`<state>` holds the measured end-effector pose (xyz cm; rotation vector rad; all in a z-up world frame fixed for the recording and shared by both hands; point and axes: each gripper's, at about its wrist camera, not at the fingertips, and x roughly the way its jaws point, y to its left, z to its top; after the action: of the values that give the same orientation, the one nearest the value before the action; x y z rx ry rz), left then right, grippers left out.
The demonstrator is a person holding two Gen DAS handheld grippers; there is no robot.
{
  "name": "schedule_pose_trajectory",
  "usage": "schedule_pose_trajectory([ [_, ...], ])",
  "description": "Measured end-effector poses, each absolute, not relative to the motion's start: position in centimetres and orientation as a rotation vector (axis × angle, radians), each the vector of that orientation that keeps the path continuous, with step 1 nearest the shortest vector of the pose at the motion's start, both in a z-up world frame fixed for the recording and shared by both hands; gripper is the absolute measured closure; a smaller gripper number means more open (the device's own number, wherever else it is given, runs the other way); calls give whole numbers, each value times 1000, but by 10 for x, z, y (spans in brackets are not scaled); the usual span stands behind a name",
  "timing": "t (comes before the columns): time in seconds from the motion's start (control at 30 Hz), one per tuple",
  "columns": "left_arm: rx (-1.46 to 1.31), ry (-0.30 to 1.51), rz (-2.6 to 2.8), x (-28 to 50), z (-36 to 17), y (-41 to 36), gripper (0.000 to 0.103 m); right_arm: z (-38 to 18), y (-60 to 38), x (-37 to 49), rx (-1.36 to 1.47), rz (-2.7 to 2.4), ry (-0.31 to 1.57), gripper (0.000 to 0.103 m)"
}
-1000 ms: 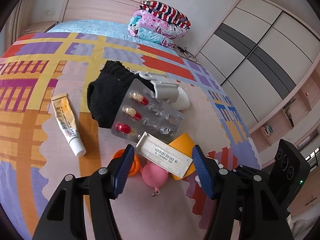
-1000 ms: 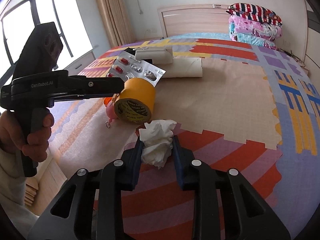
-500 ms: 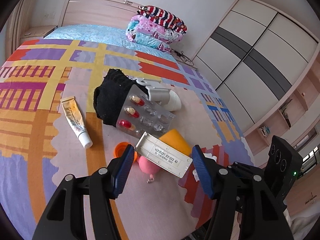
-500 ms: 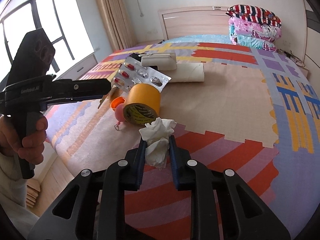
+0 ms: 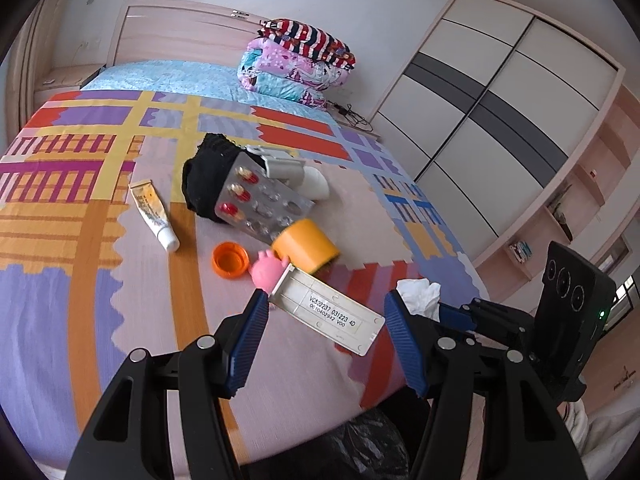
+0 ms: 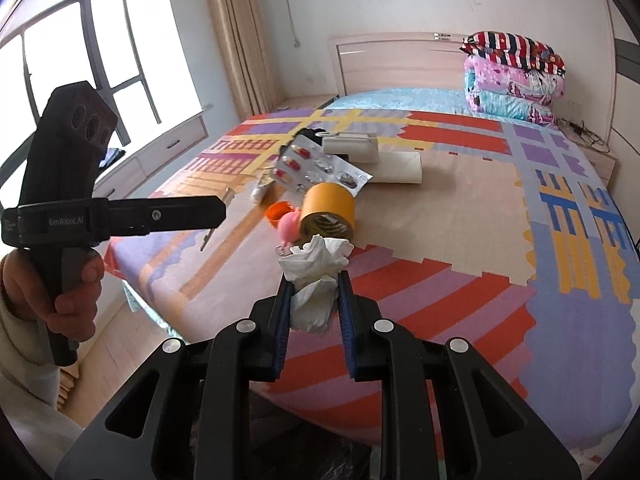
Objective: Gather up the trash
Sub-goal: 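Carry the tissue in the right tool and the paper strip in the left tool over the bin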
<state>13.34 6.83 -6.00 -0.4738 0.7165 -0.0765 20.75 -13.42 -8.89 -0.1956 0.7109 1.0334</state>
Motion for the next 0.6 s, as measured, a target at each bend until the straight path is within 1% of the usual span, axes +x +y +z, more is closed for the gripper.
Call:
schedule_pose_trajectory([
  [0.33,-470,747,-121,101,-69,41,45,-91,-147,173,-238,1080,706,81],
  [0.6,-448,820,-150,82,-92,20,45,-114,-159,151,-266,1093,763,81],
])
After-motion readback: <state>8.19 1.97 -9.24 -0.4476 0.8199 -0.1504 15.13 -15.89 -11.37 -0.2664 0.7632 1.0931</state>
